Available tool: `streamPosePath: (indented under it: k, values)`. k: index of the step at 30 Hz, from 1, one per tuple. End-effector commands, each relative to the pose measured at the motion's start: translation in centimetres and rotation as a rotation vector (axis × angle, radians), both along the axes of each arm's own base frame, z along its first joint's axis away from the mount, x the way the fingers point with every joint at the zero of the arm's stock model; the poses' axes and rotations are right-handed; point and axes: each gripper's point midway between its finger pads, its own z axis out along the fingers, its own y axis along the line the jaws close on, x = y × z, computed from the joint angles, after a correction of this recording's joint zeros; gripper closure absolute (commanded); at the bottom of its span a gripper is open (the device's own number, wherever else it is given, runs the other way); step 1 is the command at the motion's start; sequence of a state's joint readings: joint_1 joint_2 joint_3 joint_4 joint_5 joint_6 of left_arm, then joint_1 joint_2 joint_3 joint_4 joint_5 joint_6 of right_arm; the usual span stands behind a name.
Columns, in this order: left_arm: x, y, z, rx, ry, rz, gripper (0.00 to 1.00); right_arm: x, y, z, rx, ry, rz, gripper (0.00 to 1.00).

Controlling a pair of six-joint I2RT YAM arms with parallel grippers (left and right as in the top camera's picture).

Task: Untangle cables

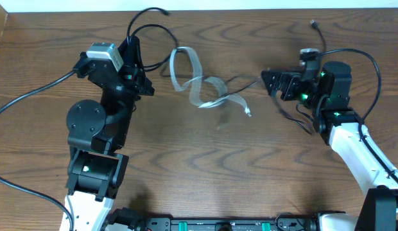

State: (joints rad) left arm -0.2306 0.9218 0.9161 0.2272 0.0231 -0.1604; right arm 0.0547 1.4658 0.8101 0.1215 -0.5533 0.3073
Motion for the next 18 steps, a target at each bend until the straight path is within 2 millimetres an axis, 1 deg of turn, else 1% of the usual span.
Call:
streamPosePath:
  k: [1, 4, 6, 11, 16, 18]
  values:
    - [-0.1, 0.5, 1.7, -0.009, -0.035, 0.022, 0.93, -2.2, 2.6, 0.7, 0.057, -0.040, 0.220, 0.01]
    - [-0.1, 0.3, 1.6, -0.007, -0.031, 0.009, 0.93, -2.8, 3.5, 1.4, 0.088, -0.059, 0.278, 0.01]
    - [0.0, 0.0, 1.4, -0.008, -0.024, -0.002, 0.93, -3.4, 4.7, 2.3, 0.109, -0.105, 0.354, 0.01]
    - [-0.3, -2.0, 1.1, 0.009, -0.019, -0.114, 0.93, -4.7, 7.1, 4.6, 0.148, -0.208, 0.486, 0.01]
    - [-0.5, -3.6, 0.7, -0.019, 0.004, -0.211, 0.93, -5.8, 10.1, 5.5, 0.121, -0.297, 0.575, 0.01]
    - [-0.8, -4.4, 0.6, -0.012, 0.006, -0.264, 0.93, -5.7, 11.0, 5.4, 0.097, -0.313, 0.564, 0.01]
